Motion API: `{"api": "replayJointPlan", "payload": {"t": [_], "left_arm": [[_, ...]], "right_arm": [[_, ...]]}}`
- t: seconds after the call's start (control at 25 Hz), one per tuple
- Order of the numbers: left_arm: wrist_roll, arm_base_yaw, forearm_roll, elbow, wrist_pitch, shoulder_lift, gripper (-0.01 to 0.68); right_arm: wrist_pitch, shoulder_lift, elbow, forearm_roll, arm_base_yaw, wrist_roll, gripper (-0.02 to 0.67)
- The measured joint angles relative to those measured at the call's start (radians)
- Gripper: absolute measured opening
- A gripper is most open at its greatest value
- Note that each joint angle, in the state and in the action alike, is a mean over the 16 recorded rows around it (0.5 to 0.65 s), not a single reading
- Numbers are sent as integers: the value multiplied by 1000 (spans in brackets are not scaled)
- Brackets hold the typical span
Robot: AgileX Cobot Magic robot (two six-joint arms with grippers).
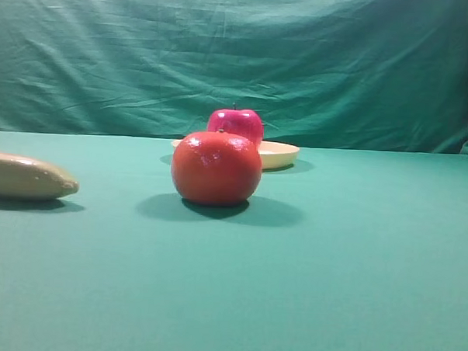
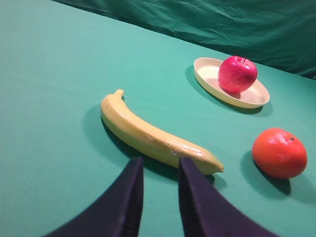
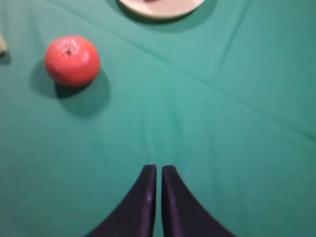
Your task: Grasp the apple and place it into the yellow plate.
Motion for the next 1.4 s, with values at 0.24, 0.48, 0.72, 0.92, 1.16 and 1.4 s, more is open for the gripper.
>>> {"api": "replayJointPlan", "payload": {"t": [0.24, 0.48, 0.72, 0.92, 1.16, 1.4], "left_arm": [[0, 0, 0, 0, 0, 0, 157], [0, 0, 0, 0, 0, 0, 157], [0, 0, 0, 0, 0, 0, 157], [0, 0, 0, 0, 0, 0, 157], [0, 0, 0, 0, 0, 0, 157], [0, 0, 0, 0, 0, 0, 157]], "right_arm": [[48, -32, 36, -32, -1, 7, 0], [-54, -97, 87, -49, -19, 15, 0], [-249, -237, 197, -49, -73, 22, 0], [-399, -400, 325, -49, -137, 23, 0], [-537, -596, 496, -44, -205, 24, 0], [-627, -779, 667, -37, -252, 24, 0]]}}
